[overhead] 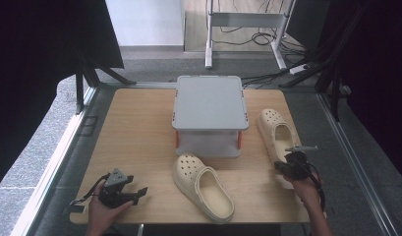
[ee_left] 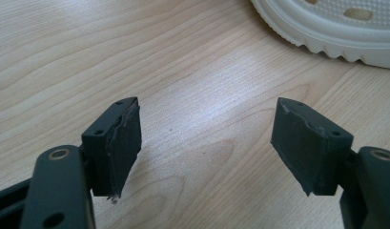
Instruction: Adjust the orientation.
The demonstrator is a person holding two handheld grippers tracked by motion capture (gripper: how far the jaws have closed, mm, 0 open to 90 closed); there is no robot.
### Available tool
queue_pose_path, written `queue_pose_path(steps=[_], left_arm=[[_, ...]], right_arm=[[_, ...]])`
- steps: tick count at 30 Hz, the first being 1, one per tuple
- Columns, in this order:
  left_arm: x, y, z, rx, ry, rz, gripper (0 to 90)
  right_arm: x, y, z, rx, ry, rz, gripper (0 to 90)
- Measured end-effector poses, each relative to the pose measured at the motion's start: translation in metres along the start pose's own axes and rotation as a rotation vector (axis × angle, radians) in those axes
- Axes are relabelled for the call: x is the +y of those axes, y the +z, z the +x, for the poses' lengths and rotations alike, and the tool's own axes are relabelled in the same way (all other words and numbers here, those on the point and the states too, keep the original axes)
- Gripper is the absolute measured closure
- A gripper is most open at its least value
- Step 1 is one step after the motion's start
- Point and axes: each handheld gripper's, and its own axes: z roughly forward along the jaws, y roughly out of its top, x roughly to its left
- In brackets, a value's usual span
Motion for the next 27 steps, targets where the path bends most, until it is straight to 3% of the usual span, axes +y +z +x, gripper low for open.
queue_pose_path(steps=[6,9,12,17,21,27], left_arm=[[0.0,0.0,0.0,-0.001,-0.002,0.0,26.0],[0.0,0.0,0.0,0.0,-0.002,0.0,26.0],[0.0,0.001,0.0,0.0,-0.002,0.002,26.0],[0.0,0.001,0.0,-0.001,-0.002,0.002,26.0],[0.0,0.001,0.0,-0.001,-0.002,0.003,26.0],[0.0,0.001,0.0,0.0,0.003,0.006,26.0]], right_arm=[[-0.005,-0.005,-0.018,0.01,0.018,-0.007,90.0],[-0.005,-0.006,-0.017,0.01,0.016,-0.012,90.0],[-0.002,-0.011,-0.01,0.05,-0.005,-0.035,90.0],[0.019,-0.026,0.0,0.062,-0.057,-0.071,89.9],[0.04,-0.029,-0.005,0.058,-0.071,-0.06,84.7],[0.063,-0.021,-0.014,0.037,-0.058,-0.041,78.8]])
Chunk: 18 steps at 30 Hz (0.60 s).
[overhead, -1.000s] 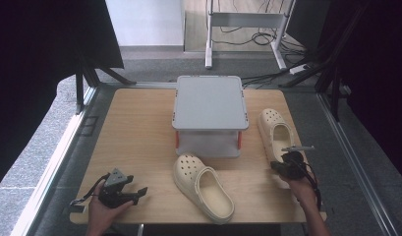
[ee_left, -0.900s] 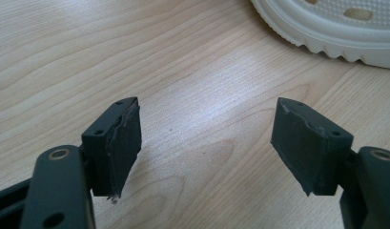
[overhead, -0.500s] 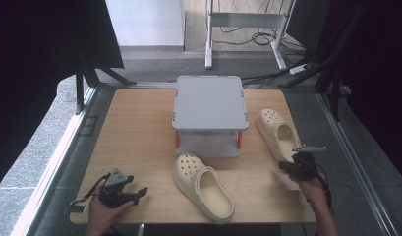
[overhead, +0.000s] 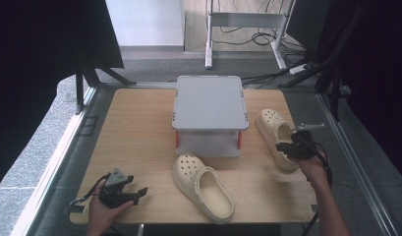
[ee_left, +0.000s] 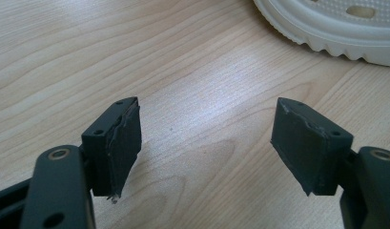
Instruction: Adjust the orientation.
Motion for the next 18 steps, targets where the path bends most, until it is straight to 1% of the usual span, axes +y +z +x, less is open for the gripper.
queue_pose_path(steps=[4,7,8,10,12,14,15,16,18], left_arm=[[0.0,0.0,0.0,0.0,0.0,0.001,26.0],[0.0,0.0,0.0,0.0,0.0,-0.001,26.0],[0.0,0.0,0.0,0.001,0.0,0.0,26.0],[0.0,0.0,0.0,0.001,0.002,0.001,26.0],[0.0,0.0,0.0,0.002,0.003,0.003,26.0],[0.0,0.0,0.0,0.003,0.003,0.004,26.0],[0.0,0.0,0.0,0.002,0.004,0.003,26.0],[0.0,0.0,0.0,0.004,0.004,0.004,26.0],[0.0,0.0,0.001,0.004,0.004,0.004,26.0]], right_arm=[[0.015,0.011,-0.007,-0.016,0.002,0.024,73.3],[0.025,0.022,-0.012,-0.047,0.012,0.053,69.8],[0.026,0.024,-0.014,-0.046,0.016,0.053,69.6],[0.031,0.031,-0.018,-0.043,0.026,0.07,68.5],[0.035,0.037,-0.021,-0.053,0.034,0.084,68.0],[0.039,0.042,-0.025,-0.044,0.042,0.095,68.0],[0.041,0.046,-0.027,-0.032,0.047,0.095,68.4],[0.042,0.049,-0.029,-0.023,0.049,0.107,68.8],[0.045,0.054,-0.031,0.002,0.054,0.125,72.6]])
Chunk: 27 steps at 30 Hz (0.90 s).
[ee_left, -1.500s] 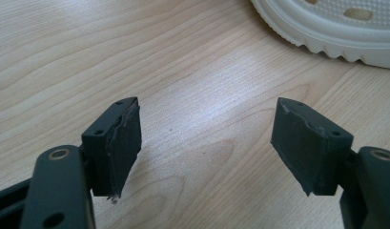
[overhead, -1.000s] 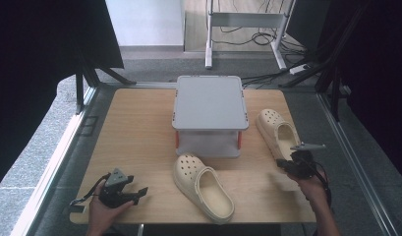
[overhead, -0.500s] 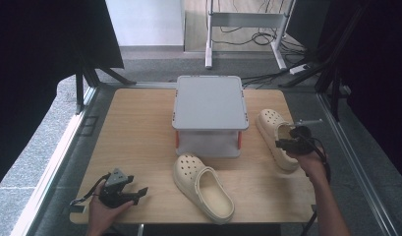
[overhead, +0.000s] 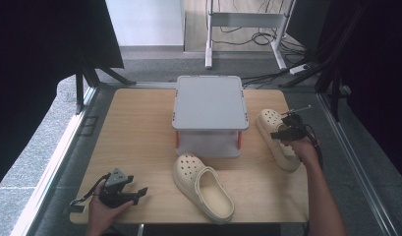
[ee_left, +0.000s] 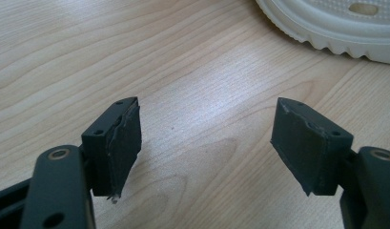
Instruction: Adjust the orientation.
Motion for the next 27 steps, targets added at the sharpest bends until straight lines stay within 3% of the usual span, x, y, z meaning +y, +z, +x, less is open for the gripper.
queue_pose_path(steps=[2,10,18,27], left_arm=[[0.0,0.0,0.0,0.001,0.001,0.001,26.0],[0.0,-0.001,0.0,0.003,-0.001,-0.001,26.0],[0.0,0.001,0.0,0.0,-0.002,0.0,26.0],[0.001,0.0,0.0,-0.001,-0.009,-0.003,26.0]], right_arm=[[0.003,0.004,0.0,0.02,-0.002,0.013,75.3],[0.001,-0.002,0.0,-0.004,0.0,0.025,78.4],[-0.027,-0.04,0.004,0.021,-0.028,-0.043,78.6],[-0.068,-0.078,0.036,0.074,-0.126,-0.053,78.5]])
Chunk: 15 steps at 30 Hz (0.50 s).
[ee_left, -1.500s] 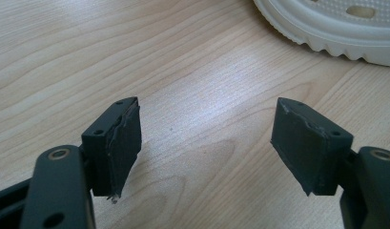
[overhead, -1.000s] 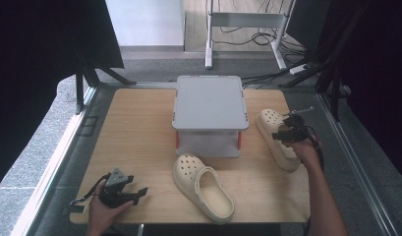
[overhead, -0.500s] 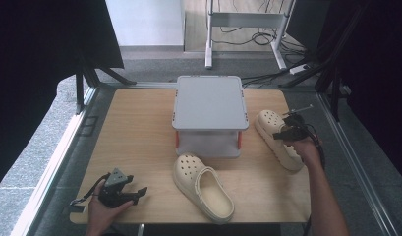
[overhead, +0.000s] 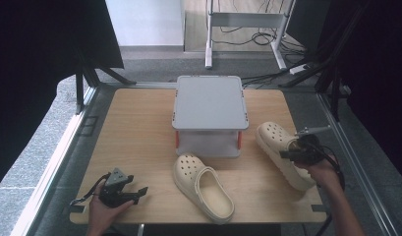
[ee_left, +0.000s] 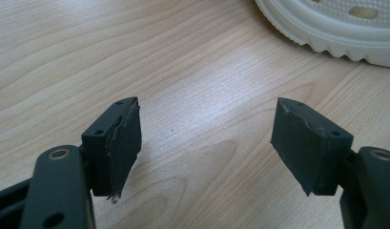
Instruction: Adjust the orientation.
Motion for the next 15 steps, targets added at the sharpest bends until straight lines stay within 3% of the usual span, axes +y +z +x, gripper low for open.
queue_pose_path(steps=[5,11,15], left_arm=[[0.0,0.0,0.0,-0.001,-0.002,-0.002,26.0],[0.0,0.001,0.0,-0.005,-0.001,0.004,26.0],[0.0,0.0,0.0,-0.005,-0.002,0.0,26.0]], right_arm=[[-0.013,-0.006,0.023,0.024,-0.032,0.001,78.5],[-0.022,-0.007,0.056,0.055,-0.078,-0.048,78.5],[-0.024,-0.002,0.076,0.086,-0.1,-0.025,78.4]])
